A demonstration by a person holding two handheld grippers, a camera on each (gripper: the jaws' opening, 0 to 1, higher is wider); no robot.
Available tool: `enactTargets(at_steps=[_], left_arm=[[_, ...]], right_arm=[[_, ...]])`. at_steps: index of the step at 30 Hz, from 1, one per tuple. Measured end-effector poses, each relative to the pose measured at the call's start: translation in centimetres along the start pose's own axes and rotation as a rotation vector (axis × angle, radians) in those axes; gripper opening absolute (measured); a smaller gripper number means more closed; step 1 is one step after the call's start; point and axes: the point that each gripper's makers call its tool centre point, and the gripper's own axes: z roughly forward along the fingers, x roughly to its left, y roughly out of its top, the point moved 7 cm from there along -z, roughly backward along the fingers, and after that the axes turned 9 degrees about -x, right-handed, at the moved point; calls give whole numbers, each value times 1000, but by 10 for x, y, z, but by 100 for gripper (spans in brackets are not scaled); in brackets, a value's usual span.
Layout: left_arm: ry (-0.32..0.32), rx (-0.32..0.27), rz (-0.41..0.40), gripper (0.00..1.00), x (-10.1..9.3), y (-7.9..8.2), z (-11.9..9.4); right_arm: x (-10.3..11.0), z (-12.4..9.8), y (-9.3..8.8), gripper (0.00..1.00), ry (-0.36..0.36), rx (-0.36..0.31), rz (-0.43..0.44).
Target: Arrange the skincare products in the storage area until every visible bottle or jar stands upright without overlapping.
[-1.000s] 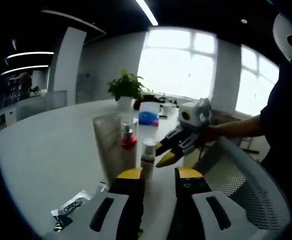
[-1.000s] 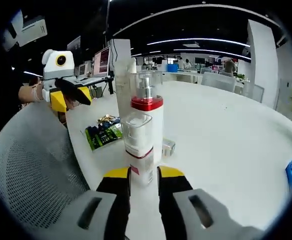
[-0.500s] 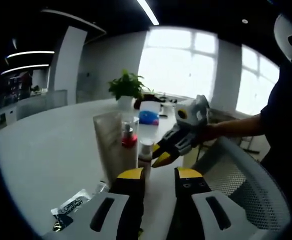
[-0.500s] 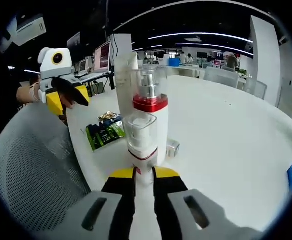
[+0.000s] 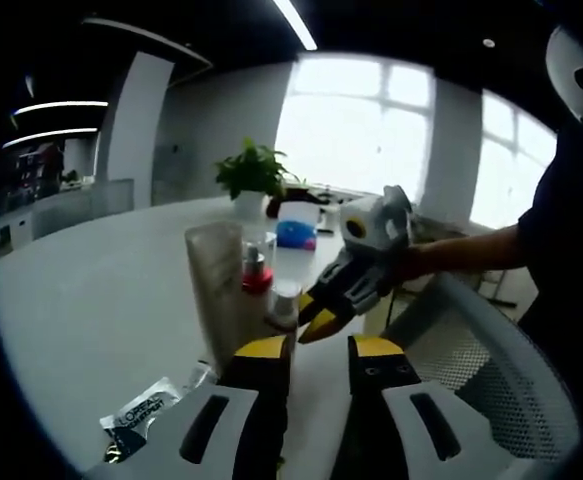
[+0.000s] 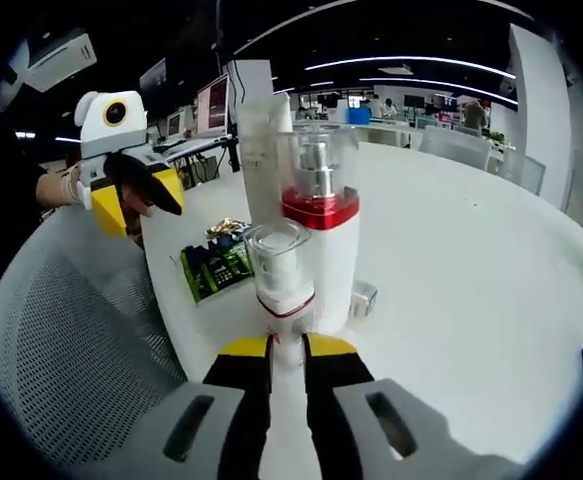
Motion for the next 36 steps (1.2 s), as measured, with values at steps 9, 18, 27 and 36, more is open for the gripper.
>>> enactTargets(at_steps=[9,18,27,36], left_arm=[[2,-6,-5,19,1,1,-1],[2,-8,-10,19,1,1,-1],[15,-2,-14,20,4,1,-4],[66,31,7,21,13,4,-15]], right_arm=[[3,7,3,12,22,12,5],[6,12,3,11,34,21,7],[6,8,4,12,18,21,8],[10,-4,13,15,-4,10,-15]])
